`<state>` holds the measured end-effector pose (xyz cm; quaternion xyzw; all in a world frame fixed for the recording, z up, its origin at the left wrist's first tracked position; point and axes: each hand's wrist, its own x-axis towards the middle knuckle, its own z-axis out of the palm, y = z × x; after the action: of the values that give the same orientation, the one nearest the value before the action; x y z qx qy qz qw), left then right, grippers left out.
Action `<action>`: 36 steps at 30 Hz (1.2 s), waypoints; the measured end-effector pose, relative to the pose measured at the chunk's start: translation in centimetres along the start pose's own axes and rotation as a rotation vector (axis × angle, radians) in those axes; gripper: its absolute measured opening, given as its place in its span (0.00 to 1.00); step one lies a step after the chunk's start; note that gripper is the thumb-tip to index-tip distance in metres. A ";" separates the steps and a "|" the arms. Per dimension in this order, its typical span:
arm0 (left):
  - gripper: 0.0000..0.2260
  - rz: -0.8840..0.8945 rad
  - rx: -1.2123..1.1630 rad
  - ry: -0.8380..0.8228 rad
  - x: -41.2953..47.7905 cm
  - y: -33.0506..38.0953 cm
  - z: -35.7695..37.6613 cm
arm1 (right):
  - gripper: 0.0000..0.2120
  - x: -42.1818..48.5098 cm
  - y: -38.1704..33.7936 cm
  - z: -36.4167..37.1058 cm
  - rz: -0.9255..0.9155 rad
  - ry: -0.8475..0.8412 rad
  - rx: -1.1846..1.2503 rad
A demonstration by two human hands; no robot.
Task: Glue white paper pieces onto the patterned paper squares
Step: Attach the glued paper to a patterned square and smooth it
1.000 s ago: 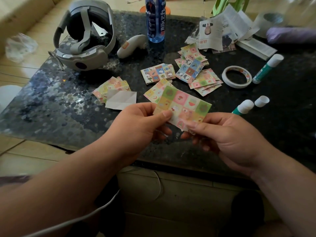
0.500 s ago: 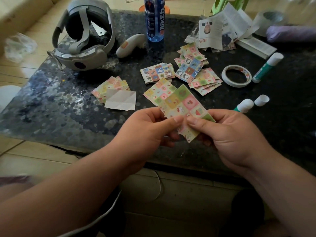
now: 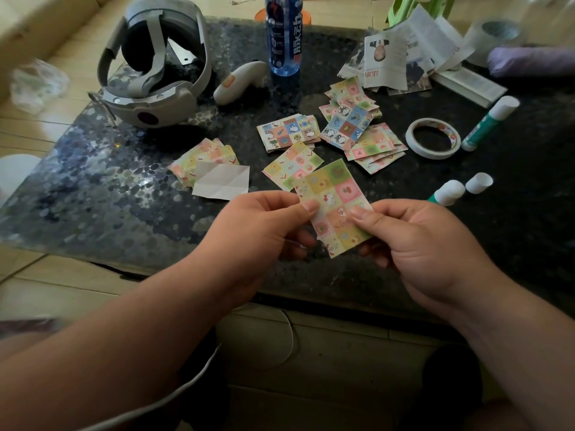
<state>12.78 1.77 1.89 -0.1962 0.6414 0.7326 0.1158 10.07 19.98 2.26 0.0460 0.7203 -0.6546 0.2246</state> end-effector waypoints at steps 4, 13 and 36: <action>0.05 -0.005 0.014 0.038 0.1 0.1 -0.1 | 0.09 0.0 0.1 -0.4 0.023 -0.047 -0.026; 0.02 0.015 0.072 -0.067 -0.5 0.2 -0.1 | 0.05 0.4 0.5 -0.4 0.040 0.019 0.135; 0.05 -0.089 0.054 -0.135 -0.7 0.6 -0.1 | 0.09 -0.1 0.1 -0.3 -0.014 -0.088 -0.035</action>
<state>13.19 1.60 2.76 -0.1715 0.6422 0.7208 0.1966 10.10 20.31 2.21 0.0084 0.7213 -0.6449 0.2525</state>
